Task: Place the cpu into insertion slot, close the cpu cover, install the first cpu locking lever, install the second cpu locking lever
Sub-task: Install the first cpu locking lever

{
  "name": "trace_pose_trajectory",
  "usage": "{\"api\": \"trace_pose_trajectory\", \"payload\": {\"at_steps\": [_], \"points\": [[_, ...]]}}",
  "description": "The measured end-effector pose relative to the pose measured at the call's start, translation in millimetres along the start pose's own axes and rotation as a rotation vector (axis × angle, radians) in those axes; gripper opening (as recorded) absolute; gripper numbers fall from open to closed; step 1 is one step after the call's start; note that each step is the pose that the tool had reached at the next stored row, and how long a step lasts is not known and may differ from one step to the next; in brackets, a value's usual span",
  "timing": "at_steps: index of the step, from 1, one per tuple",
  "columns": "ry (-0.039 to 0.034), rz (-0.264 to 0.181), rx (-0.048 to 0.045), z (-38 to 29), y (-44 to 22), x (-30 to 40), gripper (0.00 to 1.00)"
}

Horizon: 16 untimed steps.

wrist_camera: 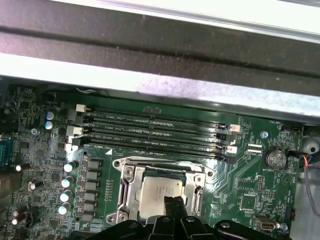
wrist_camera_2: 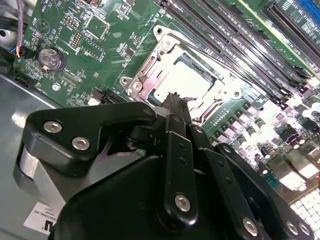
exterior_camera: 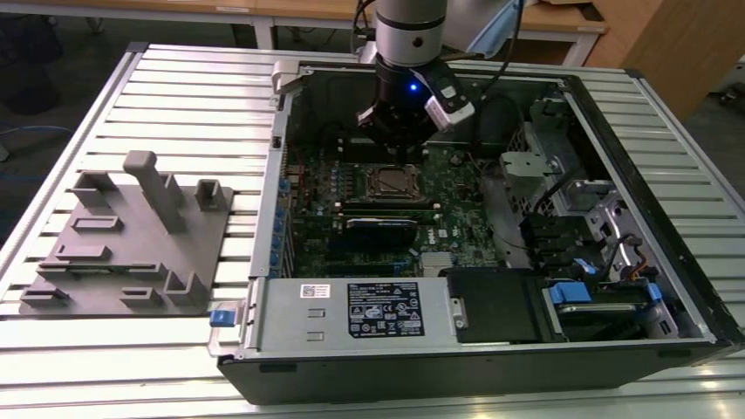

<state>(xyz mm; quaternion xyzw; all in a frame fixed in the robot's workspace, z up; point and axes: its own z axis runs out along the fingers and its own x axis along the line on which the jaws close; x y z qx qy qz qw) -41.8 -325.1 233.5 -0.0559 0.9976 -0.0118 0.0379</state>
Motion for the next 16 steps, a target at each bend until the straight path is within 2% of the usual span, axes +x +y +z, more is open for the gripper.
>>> {"api": "trace_pose_trajectory", "payload": {"at_steps": [1,3,10,12,13,16], "points": [[0.002,0.0,-0.0005,0.0,0.0,-0.1,0.1],[0.0154,0.0,-0.0023,0.1,0.0,-0.1,0.1],[0.0199,0.0,-0.0027,0.0,0.0,-0.1,0.1],[0.036,-0.001,-0.0048,0.3,0.0,-0.2,0.1],[0.0392,-0.001,-0.0049,0.2,0.0,-0.2,0.1],[0.0397,-0.001,-0.0049,0.2,0.0,-0.1,0.1]]}}
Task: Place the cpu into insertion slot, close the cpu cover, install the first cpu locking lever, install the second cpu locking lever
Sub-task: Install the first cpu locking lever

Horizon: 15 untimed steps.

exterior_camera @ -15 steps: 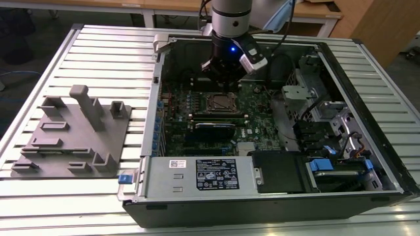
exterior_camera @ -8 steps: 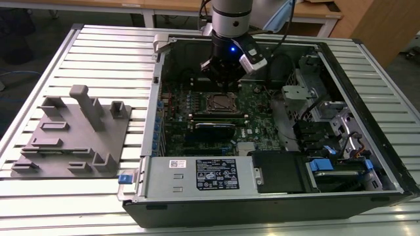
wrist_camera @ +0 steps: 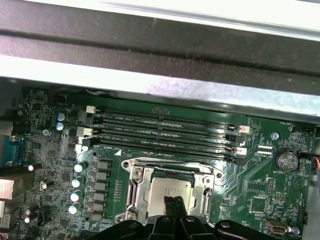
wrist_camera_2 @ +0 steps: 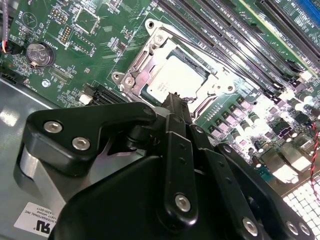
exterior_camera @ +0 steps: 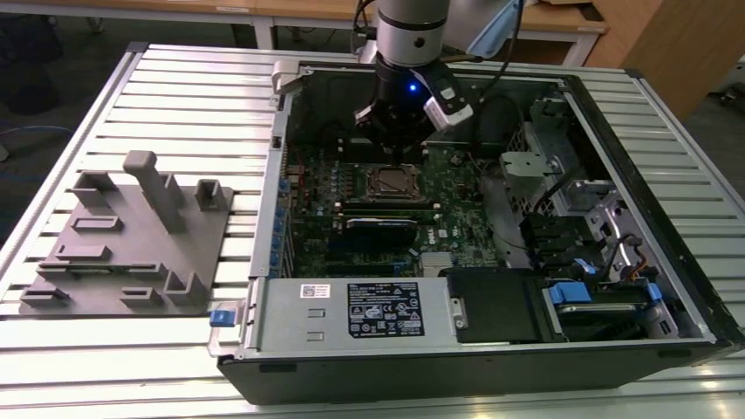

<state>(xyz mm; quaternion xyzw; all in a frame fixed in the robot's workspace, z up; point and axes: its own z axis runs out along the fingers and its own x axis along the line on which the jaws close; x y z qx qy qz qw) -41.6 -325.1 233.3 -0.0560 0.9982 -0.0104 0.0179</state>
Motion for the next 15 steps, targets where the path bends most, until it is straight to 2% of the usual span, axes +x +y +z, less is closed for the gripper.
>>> {"api": "trace_pose_trajectory", "payload": {"at_steps": [3,4,6,10,12,15], "points": [[0.0001,0.0,-0.0012,0.0,0.0,0.0,0.1],[-0.0012,0.0,-0.0118,0.1,-0.2,-0.1,0.1],[-0.0044,0.001,-0.0404,0.0,-0.8,0.1,0.1],[-0.0076,0.002,-0.0673,0.1,-2.4,0.2,0.1],[-0.0082,0.003,-0.0742,0.1,-4.2,0.4,0.1],[-0.0085,0.005,-0.0764,0.2,-7.5,0.8,0.1]]}}
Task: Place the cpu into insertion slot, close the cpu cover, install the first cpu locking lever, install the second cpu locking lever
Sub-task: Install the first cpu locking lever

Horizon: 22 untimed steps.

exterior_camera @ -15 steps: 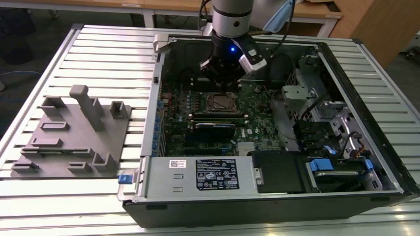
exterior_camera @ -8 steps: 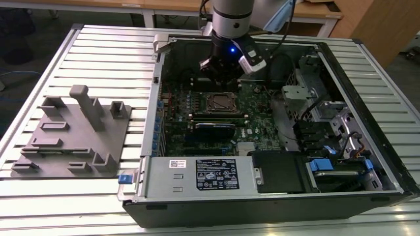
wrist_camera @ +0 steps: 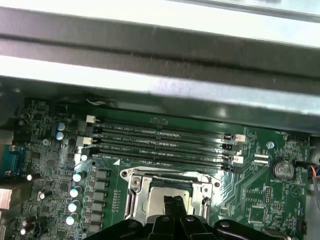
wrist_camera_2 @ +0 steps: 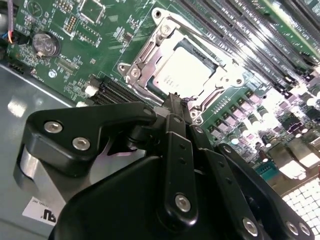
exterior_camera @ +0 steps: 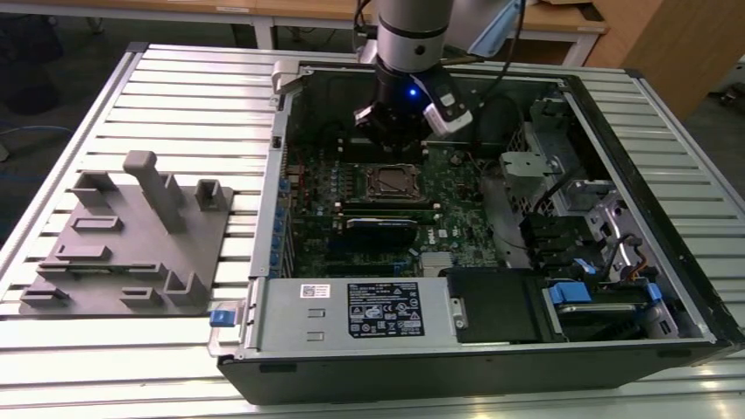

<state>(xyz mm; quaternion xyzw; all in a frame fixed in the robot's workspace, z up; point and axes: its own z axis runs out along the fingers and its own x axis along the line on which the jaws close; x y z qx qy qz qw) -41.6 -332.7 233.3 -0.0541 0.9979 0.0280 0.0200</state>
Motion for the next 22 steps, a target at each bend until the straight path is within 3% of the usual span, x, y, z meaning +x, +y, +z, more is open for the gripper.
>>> {"api": "trace_pose_trajectory", "payload": {"at_steps": [1,7,16,22], "points": [[-0.0008,0.015,0.0006,0.0,-3.3,0.4,0.1],[-0.0048,0.09,0.0038,1.1,-4.0,0.3,0.1],[-0.005,0.092,0.0033,0.8,-8.2,0.4,0.1],[-0.005,0.092,0.0032,0.4,-16.0,-0.2,0.1]]}}
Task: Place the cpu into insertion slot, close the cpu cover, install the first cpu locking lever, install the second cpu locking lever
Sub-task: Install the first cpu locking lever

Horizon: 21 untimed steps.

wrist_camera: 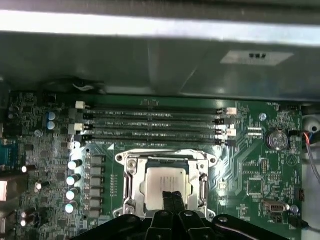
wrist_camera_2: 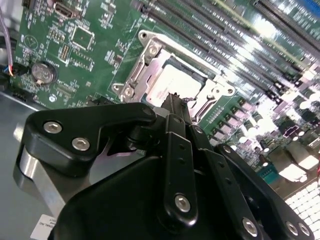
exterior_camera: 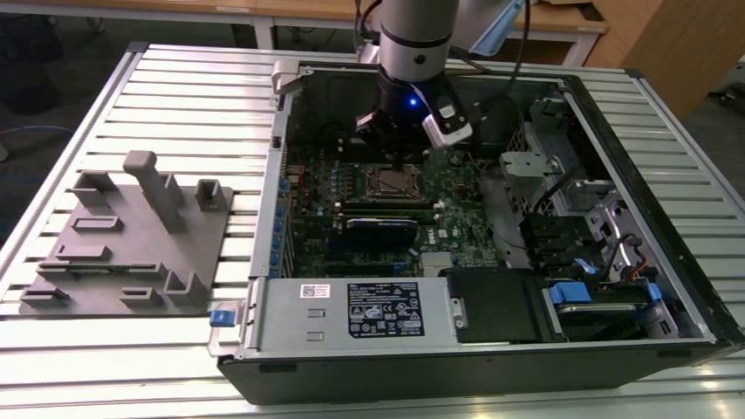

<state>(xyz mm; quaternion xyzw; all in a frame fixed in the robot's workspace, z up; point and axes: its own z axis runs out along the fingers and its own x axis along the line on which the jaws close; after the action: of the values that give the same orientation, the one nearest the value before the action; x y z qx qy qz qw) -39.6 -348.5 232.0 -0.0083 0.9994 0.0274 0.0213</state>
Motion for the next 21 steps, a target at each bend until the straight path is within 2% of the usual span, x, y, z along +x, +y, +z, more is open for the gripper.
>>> {"api": "trace_pose_trajectory", "payload": {"at_steps": [3,8,11,12,14,21], "points": [[-0.0001,0.002,0.0,-0.2,-3.6,-0.6,0.1],[-0.0018,0.036,0.0017,0.9,-3.9,-1.4,0.1],[-0.002,0.037,0.0016,1.0,-3.9,-1.5,0.1],[-0.0012,0.037,0.0017,1.0,-3.9,-1.6,0.1],[0.009,0.038,0.0016,1.1,-3.8,-1.9,0.1],[0.0096,0.038,0.0017,1.0,-3.9,-1.9,0.1]]}}
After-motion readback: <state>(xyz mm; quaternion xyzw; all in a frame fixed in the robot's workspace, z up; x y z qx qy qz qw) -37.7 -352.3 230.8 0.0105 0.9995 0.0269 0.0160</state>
